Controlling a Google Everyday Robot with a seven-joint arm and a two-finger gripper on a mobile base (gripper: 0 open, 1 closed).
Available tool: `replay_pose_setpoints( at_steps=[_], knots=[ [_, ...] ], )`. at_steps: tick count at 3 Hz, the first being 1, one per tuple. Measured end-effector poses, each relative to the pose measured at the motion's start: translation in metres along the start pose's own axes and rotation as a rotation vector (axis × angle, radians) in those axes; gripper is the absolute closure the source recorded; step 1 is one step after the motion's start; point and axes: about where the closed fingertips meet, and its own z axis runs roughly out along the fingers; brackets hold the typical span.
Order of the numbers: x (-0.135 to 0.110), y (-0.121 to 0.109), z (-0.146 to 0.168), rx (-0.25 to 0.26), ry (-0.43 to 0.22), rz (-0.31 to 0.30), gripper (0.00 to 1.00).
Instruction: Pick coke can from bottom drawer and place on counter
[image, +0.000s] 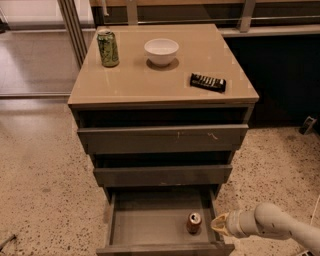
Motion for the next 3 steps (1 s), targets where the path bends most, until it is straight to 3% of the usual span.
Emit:
replay_pose_setpoints(
  at_steps=[2,3],
  knots=[
    [0.008,0.0,0.035,-0.037,-0.061,-0.013,0.35],
    [0.013,-0.004,0.053,-0.046,-0.092,-0.015,0.2]
  ],
)
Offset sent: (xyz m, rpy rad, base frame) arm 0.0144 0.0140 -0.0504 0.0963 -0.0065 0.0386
